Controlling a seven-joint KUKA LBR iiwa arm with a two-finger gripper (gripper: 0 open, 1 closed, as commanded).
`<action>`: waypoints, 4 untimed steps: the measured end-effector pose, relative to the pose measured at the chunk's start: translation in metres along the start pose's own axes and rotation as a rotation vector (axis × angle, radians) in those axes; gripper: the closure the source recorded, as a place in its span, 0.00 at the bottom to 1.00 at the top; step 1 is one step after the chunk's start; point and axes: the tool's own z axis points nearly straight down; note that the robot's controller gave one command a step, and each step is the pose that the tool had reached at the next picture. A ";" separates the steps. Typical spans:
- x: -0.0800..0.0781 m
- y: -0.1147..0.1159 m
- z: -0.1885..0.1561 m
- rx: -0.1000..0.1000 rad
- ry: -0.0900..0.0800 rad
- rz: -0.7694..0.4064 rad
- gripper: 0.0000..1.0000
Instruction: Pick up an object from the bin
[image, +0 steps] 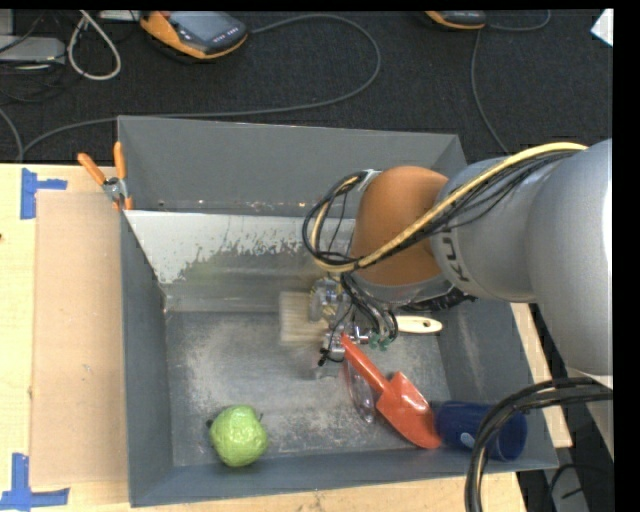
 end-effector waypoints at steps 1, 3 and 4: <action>-0.002 -0.004 0.000 -0.003 -0.006 0.044 0.00; -0.014 -0.031 0.014 -0.006 -0.013 0.160 0.00; 0.030 -0.045 0.019 -0.008 -0.011 0.074 0.00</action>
Offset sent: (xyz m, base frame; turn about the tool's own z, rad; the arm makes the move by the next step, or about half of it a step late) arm -0.0343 -0.0204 -0.0209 0.0385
